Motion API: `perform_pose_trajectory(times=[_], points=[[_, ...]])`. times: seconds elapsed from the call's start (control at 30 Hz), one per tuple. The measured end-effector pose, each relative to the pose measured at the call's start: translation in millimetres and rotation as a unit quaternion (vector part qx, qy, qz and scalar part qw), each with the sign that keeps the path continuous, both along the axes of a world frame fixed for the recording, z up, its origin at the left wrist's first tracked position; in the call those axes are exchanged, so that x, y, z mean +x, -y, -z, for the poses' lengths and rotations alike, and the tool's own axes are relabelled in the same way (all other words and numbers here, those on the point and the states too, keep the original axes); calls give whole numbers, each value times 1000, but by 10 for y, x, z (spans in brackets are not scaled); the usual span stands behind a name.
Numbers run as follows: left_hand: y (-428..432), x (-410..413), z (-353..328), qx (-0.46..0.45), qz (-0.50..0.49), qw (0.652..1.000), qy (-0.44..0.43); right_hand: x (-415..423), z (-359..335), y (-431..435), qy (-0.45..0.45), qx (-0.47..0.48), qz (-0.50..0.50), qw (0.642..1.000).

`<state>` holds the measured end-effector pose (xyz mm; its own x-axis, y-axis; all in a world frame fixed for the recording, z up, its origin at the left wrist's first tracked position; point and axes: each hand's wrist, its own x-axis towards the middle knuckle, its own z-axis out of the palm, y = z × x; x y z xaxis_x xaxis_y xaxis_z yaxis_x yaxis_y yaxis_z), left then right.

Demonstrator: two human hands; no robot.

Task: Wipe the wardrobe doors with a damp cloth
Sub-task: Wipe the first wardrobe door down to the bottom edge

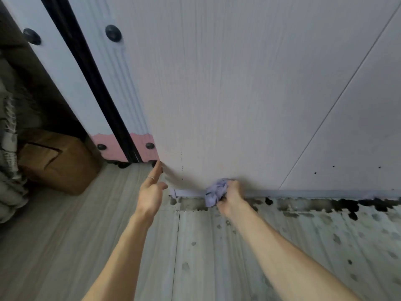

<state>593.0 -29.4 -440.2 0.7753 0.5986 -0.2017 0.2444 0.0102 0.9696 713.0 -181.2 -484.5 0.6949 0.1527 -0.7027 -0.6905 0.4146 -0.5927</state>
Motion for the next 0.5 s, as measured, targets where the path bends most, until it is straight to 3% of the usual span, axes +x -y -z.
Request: perform_pose_trajectory(times=[0.1,0.17,0.23,0.3,0.4,0.5], points=[[-60,-15,-26,-4,13,1000,3,-230,-152,-150,134,-161,-58,976],[-101,-26,-41,-13,12,1000,10,-430,-353,-192,308,-288,-33,906],[-127,-26,-47,-27,7,999,16,-581,-482,-197,526,-330,-13,784],[-131,-31,-45,-42,0,999,20,-501,-477,-217,687,-377,0,622],[-115,-32,-18,-62,-1,998,29,-104,-675,-282,797,-416,-15,437],[-146,-38,9,-76,10,996,35,193,-968,-344,825,-497,2,268]])
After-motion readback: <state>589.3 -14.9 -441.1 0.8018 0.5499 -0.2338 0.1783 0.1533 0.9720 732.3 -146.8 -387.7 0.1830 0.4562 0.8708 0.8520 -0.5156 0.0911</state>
